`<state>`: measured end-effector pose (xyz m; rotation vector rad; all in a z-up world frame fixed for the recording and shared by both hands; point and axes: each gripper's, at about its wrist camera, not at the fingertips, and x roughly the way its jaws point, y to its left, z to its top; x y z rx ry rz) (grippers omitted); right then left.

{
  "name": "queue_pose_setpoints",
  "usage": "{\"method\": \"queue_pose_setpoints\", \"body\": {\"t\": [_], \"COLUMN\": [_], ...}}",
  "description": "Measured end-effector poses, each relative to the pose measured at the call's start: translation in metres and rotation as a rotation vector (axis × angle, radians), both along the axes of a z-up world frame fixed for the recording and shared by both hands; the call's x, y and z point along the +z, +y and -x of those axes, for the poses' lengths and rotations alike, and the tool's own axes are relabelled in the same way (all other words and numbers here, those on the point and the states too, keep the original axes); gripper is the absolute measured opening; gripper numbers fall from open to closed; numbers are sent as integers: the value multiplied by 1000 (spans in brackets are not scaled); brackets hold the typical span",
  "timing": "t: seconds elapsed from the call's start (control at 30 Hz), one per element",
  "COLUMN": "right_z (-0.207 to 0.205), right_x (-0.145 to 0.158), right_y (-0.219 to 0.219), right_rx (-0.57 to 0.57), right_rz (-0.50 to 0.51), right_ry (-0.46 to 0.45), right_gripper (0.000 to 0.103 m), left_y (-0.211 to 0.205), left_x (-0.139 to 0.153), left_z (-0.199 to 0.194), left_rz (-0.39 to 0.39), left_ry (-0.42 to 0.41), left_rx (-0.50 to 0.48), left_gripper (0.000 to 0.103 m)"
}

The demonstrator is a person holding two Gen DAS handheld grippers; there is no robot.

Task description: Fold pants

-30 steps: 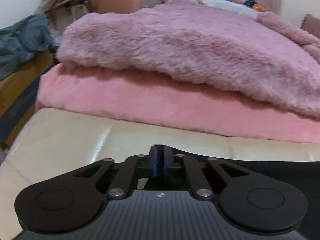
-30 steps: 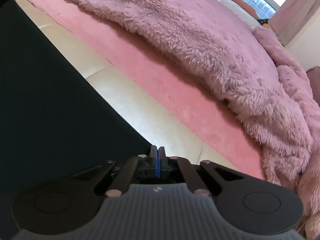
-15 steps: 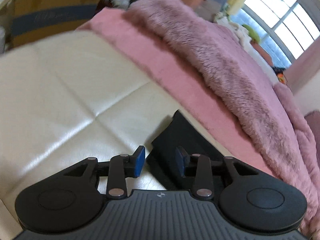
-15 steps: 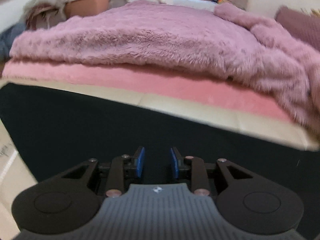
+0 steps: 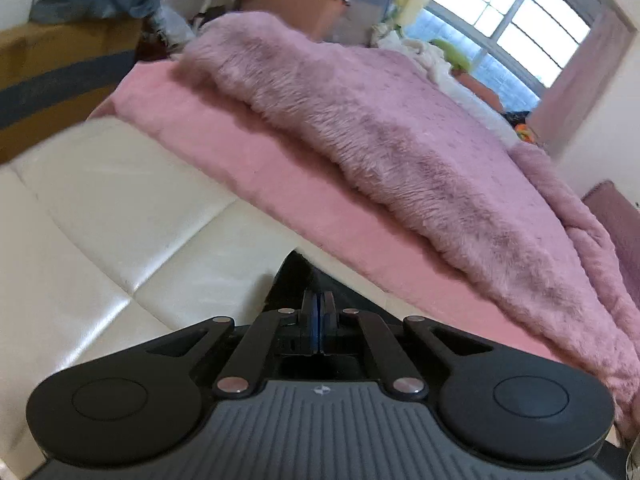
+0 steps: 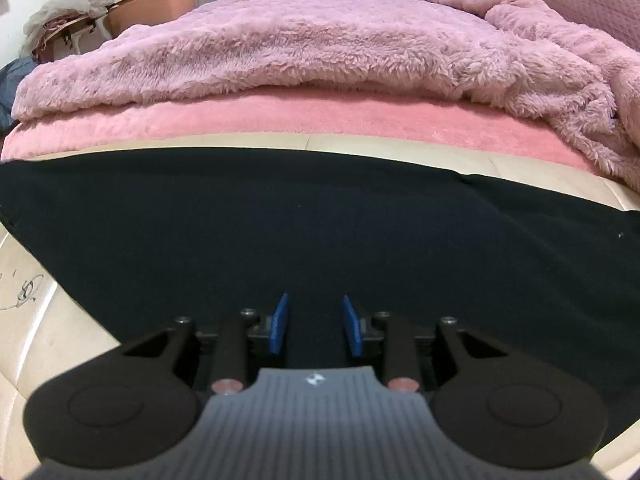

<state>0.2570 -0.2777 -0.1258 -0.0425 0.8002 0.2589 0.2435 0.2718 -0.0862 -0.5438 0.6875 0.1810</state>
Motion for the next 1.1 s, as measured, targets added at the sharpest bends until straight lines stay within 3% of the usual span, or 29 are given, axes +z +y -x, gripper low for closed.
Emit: {"method": "queue_pose_setpoints", "body": {"t": [0.1, 0.17, 0.3, 0.43, 0.57, 0.67, 0.73, 0.93, 1.07, 1.1], "right_z": [0, -1, 0, -1, 0, 1, 2, 3, 4, 6], "right_x": [1, 1, 0, -1, -2, -1, -1, -1, 0, -1], "right_y": [-2, -1, 1, 1, 5, 7, 5, 1, 0, 0], "right_rx": [0, 0, 4, 7, 16, 27, 27, 29, 43, 49], "right_rz": [1, 5, 12, 5, 15, 26, 21, 17, 26, 27], "right_ry": [5, 6, 2, 2, -4, -6, -4, 9, 38, 38], "right_gripper": [28, 28, 31, 34, 40, 40, 40, 41, 42, 43], "left_y": [8, 19, 40, 39, 30, 24, 21, 13, 24, 27], "left_x": [-15, -27, -35, -46, -56, -58, -57, -28, -45, -49], "left_z": [-15, -15, 6, 28, 24, 15, 9, 16, 11, 14], "left_rz": [-51, -24, 105, 267, 312, 264, 227, 76, 9, 12], "left_ry": [173, 209, 179, 129, 116, 123, 131, 74, 190, 184], "left_rx": [32, 63, 160, 167, 187, 196, 196, 173, 180, 181], "left_gripper": [1, 4, 10, 16, 16, 16, 0, 0, 0, 0]}}
